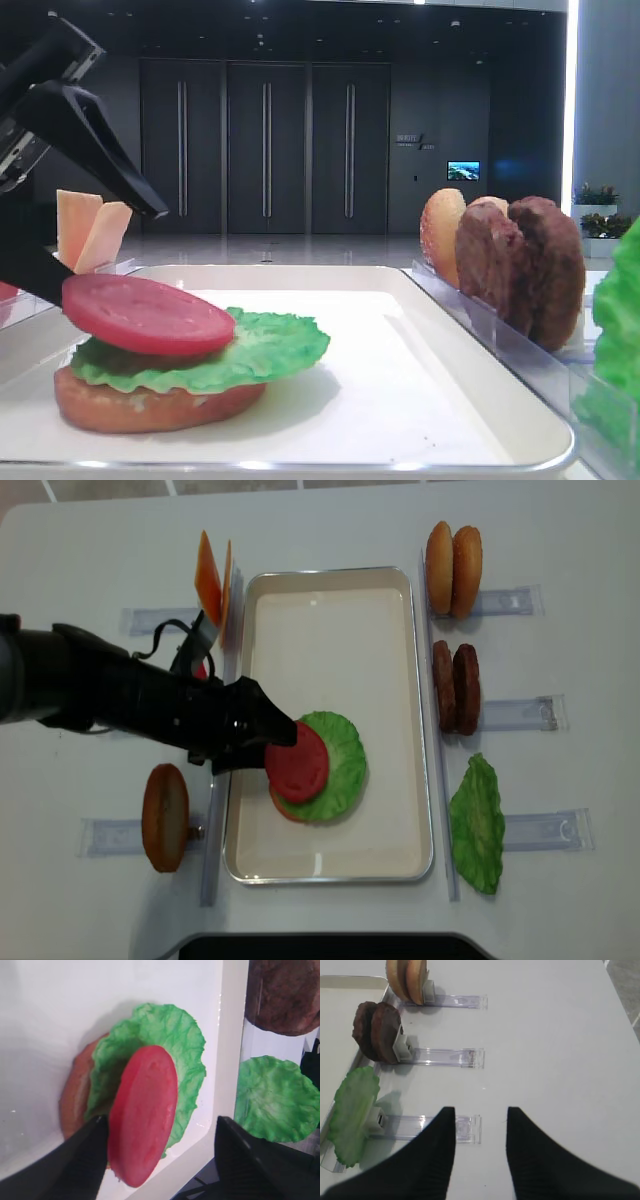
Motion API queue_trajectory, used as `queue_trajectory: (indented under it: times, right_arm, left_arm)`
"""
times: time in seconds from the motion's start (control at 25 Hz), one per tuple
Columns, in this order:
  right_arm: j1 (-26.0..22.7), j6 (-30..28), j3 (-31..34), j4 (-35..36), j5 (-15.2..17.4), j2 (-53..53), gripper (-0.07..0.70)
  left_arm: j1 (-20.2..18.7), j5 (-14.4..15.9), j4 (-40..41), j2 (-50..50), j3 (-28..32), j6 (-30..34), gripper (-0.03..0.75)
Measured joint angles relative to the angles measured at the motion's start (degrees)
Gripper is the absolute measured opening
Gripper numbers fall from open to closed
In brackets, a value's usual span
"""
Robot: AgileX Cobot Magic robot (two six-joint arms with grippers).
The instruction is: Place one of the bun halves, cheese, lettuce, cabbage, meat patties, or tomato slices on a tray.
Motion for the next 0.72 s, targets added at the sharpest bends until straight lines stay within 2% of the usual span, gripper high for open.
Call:
queue_trajectory:
  times: [0.2,0.44,0.72]
  right_arm:
    - [0.0,0.0,0.0,0.0,0.0,0.0,0.244]
    - [0.0,0.0,0.0,0.0,0.0,0.0,0.244]
    - [0.0,0.0,0.0,0.0,0.0,0.0,0.244]
  left_arm:
    - [0.0,0.0,9.28,0.0,-3.52,-8.69,0.503]
    - [0.0,0.38,15.92,0.06,-7.71,-15.28,0.503]
    - [0.0,5.05,19.1,0.54,-16.84,-19.34,0.503]
